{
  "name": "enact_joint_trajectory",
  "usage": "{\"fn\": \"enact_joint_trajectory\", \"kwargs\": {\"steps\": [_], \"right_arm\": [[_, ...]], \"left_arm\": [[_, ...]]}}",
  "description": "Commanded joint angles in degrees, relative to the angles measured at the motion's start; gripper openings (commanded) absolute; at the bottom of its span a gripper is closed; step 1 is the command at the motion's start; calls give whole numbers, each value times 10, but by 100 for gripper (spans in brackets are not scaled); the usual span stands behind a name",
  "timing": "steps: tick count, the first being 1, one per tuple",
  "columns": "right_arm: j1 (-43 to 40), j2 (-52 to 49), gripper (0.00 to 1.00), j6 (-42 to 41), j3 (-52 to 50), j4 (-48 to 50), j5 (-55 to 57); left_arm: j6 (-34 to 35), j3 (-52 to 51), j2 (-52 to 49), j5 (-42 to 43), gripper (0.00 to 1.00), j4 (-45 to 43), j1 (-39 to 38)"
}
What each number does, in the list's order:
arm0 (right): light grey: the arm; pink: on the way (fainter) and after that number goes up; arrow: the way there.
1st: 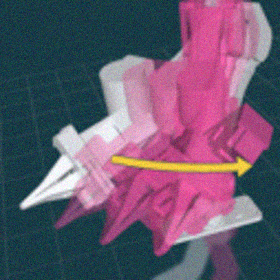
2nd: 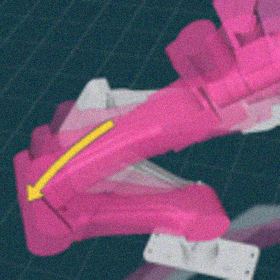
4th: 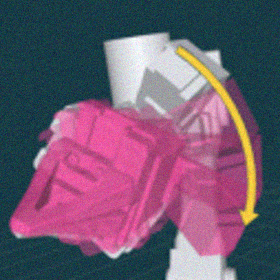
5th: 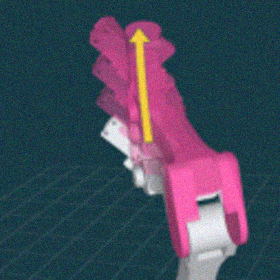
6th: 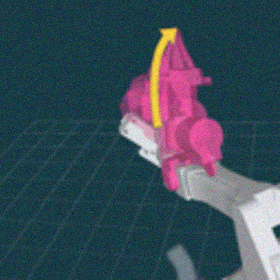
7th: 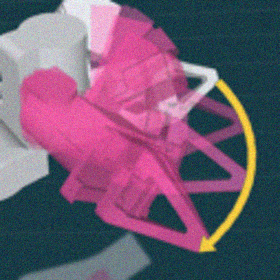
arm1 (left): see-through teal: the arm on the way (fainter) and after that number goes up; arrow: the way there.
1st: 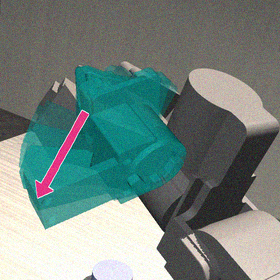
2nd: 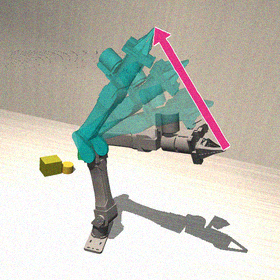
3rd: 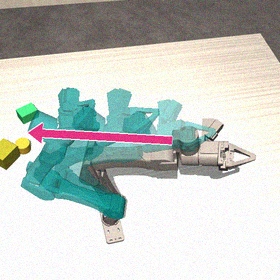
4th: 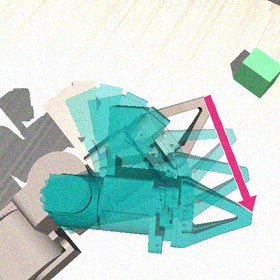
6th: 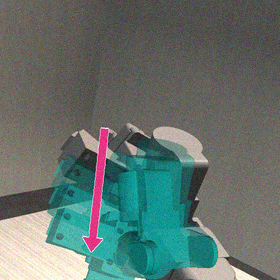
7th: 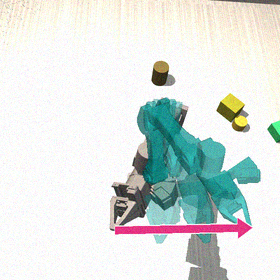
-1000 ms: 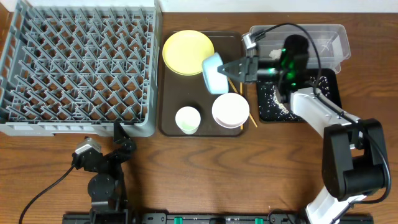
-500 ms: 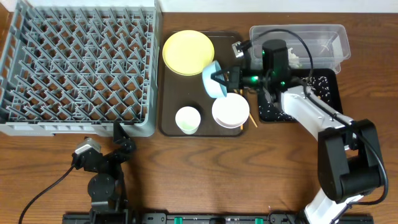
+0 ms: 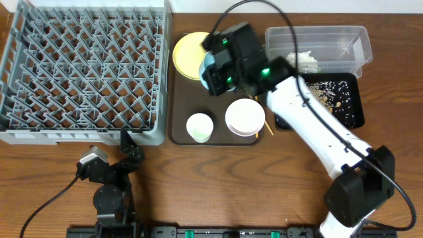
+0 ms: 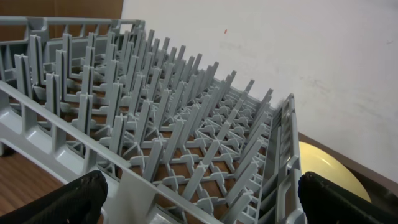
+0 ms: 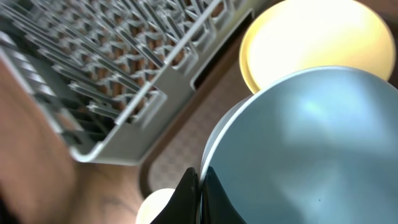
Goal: Sort waste into correct bins and load items into the dishwasher
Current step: 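Carry the light-blue bowl left and set it on the brown tray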
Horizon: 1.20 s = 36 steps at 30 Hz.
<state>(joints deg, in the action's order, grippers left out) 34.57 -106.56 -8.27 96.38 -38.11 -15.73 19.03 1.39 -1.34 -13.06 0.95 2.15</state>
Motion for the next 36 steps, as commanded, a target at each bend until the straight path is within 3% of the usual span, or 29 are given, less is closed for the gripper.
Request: {"fn": "enact_joint_trajectory", "kwargs": {"steps": [1, 17, 30, 36], "right_arm": [[24, 1, 1, 40, 6, -2, 108], [61, -125, 1, 40, 6, 18, 122], [82, -156, 2, 40, 6, 32, 123], [82, -156, 12, 41, 6, 34, 123]], "left_arm": [[-10, -11, 0, -13, 100, 19, -2], [-10, -11, 0, -13, 100, 20, -2], [-10, -11, 0, -13, 100, 20, -2], [-10, -11, 0, -13, 100, 20, -2]]}}
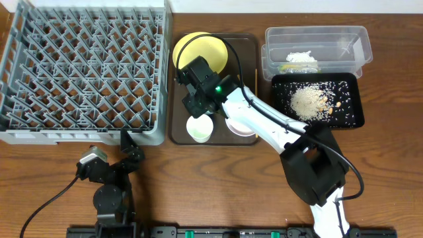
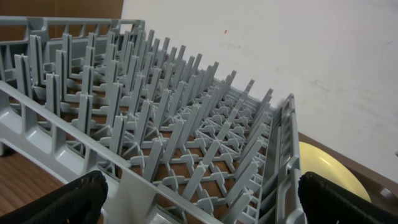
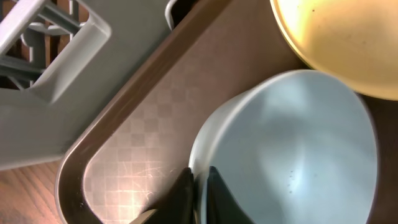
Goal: Sort waste into correct bins and load items into the dishwasher
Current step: 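Carry the light-blue bowl left and set it on the brown tray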
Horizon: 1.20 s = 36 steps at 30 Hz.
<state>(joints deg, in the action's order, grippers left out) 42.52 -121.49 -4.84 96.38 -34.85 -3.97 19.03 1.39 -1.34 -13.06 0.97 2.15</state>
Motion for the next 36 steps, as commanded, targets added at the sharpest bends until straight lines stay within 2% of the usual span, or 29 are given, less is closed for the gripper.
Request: {"fn": "enact_joint_trajectory", "kwargs": {"steps": [1, 13, 23, 26, 30, 36], "right_arm": [[2, -6, 16, 6, 6, 1, 5], [0, 1, 28, -9, 6, 0, -12], [-26, 75, 39, -44, 6, -14, -36], [-40, 106, 47, -48, 6, -33, -36], [-58, 144, 66, -48, 6, -60, -35], [-90, 180, 67, -48, 6, -99, -33]], "left_arm": [[-10, -11, 0, -13, 100, 19, -2], [-10, -11, 0, -13, 100, 19, -2], [-10, -11, 0, -13, 100, 19, -2], [-10, -11, 0, -13, 100, 19, -2], [-10, -11, 0, -13, 100, 19, -2], [-10, -11, 0, -13, 100, 19, -2]]}}
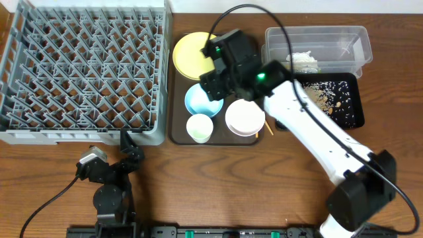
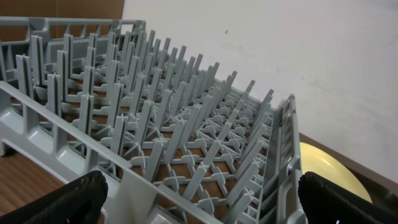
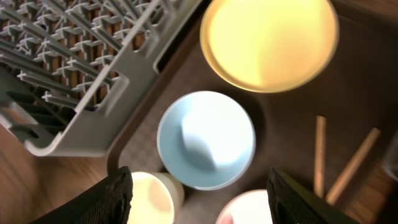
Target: Sort waste into correct bins and load items into the dishwasher
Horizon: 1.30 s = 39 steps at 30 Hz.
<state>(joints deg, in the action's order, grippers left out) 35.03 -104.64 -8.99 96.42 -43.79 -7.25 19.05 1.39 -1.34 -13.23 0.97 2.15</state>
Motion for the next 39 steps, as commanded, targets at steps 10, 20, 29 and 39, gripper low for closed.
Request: {"fn": "enact_joint_trajectory", "kwargs": {"steps": [10, 20, 29, 39], "right_arm": [[-38, 16, 68, -6, 5, -47, -3], [-38, 16, 68, -6, 5, -56, -3], [-38, 16, 67, -6, 5, -62, -3], [-38, 16, 67, -6, 5, -66, -3]], "left_arm": [[-10, -11, 0, -11, 100, 19, -2], [-10, -11, 0, -11, 100, 19, -2], [-10, -11, 0, -11, 100, 19, -2], [-10, -11, 0, -11, 100, 19, -2]]}}
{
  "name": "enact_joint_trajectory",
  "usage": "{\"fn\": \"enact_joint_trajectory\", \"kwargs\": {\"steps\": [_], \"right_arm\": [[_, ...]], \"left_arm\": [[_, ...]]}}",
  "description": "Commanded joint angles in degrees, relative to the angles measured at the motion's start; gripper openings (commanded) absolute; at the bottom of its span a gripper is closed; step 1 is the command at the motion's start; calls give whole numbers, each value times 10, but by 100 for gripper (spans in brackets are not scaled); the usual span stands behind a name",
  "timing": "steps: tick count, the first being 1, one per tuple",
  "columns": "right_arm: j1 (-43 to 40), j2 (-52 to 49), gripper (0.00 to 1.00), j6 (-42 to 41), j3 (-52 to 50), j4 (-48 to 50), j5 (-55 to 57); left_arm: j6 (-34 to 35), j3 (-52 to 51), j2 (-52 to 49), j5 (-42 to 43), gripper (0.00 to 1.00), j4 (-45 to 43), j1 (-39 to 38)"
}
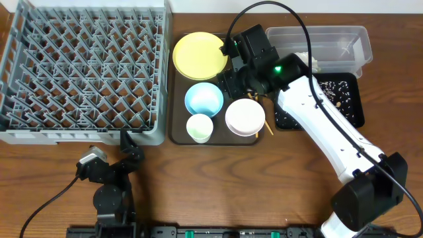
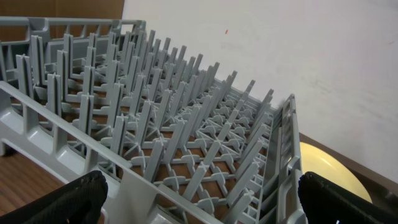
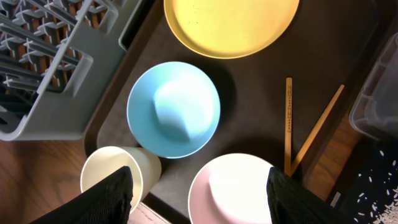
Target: Sort waste into correct bins and load items into the dishwasher
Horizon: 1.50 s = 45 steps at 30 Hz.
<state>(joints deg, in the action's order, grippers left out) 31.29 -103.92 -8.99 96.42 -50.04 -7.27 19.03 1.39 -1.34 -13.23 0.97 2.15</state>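
A brown tray (image 1: 175, 89) holds a yellow plate (image 1: 199, 54), a blue bowl (image 1: 203, 99), a cream cup (image 1: 199, 127), a pink bowl (image 1: 245, 117) and two wooden chopsticks (image 3: 288, 118). My right gripper (image 3: 202, 196) hangs open above the tray, over the gap between the cup (image 3: 109, 177) and the pink bowl (image 3: 239, 190), with nothing in it. The blue bowl (image 3: 174, 109) lies just ahead of its fingers. My left gripper (image 2: 199, 205) is open near the table's front, facing the grey dish rack (image 2: 168, 130).
The grey dish rack (image 1: 82, 69) fills the left of the table with no dishes in it. A clear bin (image 1: 317, 46) with white waste stands at the back right. A black bin (image 1: 340, 99) with crumbs sits in front of it.
My right gripper, still open, has moved a little to the right, from over the blue bowl toward the pink bowl and chopsticks. The blue bowl stays on the tray. The left arm is unmoved.
My right gripper first held the blue bowl by its rim above the tray near the yellow plate. Then it was low on the tray, still shut on the rim. Then it was open above the bowl resting on the tray, and now stands further right.
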Motion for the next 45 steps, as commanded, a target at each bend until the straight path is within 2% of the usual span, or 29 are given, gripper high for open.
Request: {"fn": "enact_joint_trajectory", "kwargs": {"steps": [1, 45], "right_arm": [[0, 8, 67, -6, 5, -4, -3], [0, 8, 66, -6, 5, -27, 4]], "left_arm": [[-10, -11, 0, -11, 100, 19, -2], [-10, -11, 0, -11, 100, 19, -2]]}}
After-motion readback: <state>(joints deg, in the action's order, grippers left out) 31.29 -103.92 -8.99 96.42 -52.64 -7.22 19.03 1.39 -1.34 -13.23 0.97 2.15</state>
